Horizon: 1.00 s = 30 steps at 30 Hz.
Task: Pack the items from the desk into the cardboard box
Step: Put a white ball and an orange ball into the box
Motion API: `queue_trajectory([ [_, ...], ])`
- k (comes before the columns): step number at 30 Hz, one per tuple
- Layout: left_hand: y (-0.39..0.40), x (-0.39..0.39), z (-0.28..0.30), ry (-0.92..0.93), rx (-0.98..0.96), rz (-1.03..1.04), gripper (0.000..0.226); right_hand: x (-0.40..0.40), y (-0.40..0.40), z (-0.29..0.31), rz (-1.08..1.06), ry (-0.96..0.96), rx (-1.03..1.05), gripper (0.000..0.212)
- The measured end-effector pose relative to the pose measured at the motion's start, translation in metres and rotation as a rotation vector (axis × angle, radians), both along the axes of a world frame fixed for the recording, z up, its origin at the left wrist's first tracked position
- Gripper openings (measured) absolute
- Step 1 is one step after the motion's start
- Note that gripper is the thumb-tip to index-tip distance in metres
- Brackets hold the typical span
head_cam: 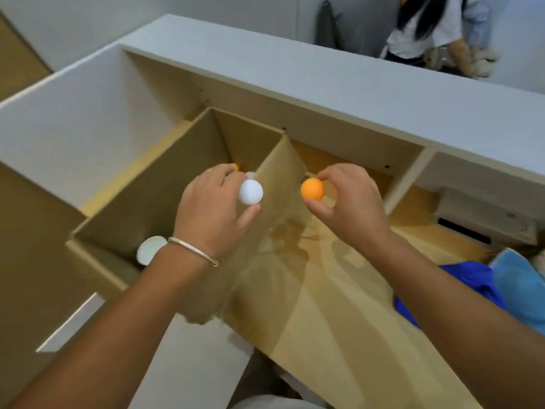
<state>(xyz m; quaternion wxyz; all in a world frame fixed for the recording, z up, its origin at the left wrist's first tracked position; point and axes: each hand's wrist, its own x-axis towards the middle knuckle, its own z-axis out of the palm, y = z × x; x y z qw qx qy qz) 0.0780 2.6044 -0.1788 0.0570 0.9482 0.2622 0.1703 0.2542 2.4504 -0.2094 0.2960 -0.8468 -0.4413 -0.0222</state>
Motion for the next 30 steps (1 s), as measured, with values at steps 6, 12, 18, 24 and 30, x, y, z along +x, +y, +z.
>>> queue_trajectory([
  [6,0.059,-0.076,0.012,0.024,0.006,0.168,0.039,-0.047,0.097,0.025,0.132,-0.024,0.091,0.038],
  [12,0.089,-0.107,0.005,0.04,-0.041,0.185,0.054,-0.076,0.143,0.014,0.184,-0.015,0.036,0.049],
  [18,0.081,-0.084,0.0,0.063,-0.038,0.101,0.053,-0.065,0.114,0.0,0.079,-0.029,0.001,0.049],
  [24,0.028,-0.021,-0.003,0.054,-0.056,-0.088,0.051,-0.023,0.031,-0.009,-0.112,-0.016,-0.025,0.052],
  [30,-0.054,0.052,-0.014,0.072,-0.045,-0.303,0.052,0.02,-0.096,-0.03,-0.317,0.0,-0.102,0.052],
])
